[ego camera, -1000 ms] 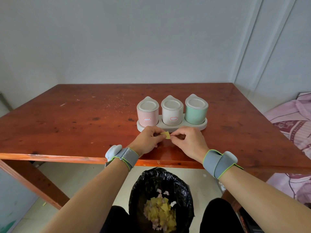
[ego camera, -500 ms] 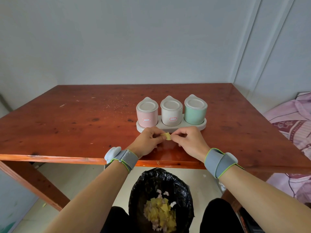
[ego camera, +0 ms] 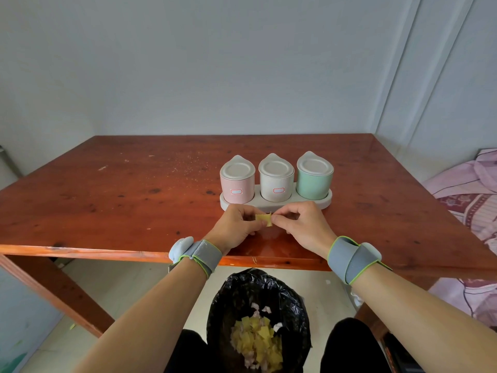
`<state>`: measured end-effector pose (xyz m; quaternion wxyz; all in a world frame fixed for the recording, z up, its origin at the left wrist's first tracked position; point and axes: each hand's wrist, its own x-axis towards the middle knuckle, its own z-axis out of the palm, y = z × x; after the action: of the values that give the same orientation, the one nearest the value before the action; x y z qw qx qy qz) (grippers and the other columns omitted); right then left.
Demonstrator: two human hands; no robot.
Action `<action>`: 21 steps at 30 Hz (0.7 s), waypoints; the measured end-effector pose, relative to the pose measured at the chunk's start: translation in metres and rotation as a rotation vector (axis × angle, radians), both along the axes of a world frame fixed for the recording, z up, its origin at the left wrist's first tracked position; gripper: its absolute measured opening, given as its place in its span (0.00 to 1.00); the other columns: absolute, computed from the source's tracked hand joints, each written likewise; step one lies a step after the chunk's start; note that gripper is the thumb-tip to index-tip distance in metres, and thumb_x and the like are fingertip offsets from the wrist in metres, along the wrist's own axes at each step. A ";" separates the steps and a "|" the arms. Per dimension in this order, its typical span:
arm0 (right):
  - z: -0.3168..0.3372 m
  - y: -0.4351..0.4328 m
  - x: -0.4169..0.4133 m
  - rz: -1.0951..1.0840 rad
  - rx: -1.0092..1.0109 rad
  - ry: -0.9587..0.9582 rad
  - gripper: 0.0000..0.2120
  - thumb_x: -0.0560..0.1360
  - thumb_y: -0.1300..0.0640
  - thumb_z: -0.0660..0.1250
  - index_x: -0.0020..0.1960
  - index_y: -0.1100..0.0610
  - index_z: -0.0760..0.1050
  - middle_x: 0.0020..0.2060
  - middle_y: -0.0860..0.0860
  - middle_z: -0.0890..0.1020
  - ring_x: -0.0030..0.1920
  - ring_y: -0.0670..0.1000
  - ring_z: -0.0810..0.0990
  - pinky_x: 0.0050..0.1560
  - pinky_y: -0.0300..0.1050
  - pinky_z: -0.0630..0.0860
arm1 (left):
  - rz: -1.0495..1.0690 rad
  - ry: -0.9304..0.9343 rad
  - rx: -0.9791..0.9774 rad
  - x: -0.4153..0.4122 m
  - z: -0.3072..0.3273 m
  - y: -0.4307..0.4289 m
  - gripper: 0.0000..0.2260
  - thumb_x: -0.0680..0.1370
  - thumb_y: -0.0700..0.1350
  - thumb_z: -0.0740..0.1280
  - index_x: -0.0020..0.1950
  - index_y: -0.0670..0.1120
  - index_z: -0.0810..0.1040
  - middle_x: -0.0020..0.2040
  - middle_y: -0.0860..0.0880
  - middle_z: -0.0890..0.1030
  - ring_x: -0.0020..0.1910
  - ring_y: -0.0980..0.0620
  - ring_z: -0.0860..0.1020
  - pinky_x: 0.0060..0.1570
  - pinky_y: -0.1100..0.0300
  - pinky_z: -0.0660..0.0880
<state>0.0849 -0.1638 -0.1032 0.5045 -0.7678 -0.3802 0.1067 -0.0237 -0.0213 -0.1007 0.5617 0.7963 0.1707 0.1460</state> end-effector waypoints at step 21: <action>0.009 -0.007 0.003 0.093 -0.036 0.235 0.05 0.73 0.60 0.72 0.48 0.58 0.84 0.25 0.50 0.77 0.22 0.41 0.70 0.26 0.28 0.66 | -0.070 0.028 -0.001 -0.001 0.002 0.003 0.07 0.72 0.33 0.69 0.48 0.39 0.83 0.35 0.42 0.78 0.31 0.54 0.71 0.36 0.67 0.71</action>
<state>0.0881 -0.1704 -0.0941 0.5263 -0.7404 -0.3519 0.2258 -0.0252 -0.0178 -0.0987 0.5645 0.8034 0.1506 0.1151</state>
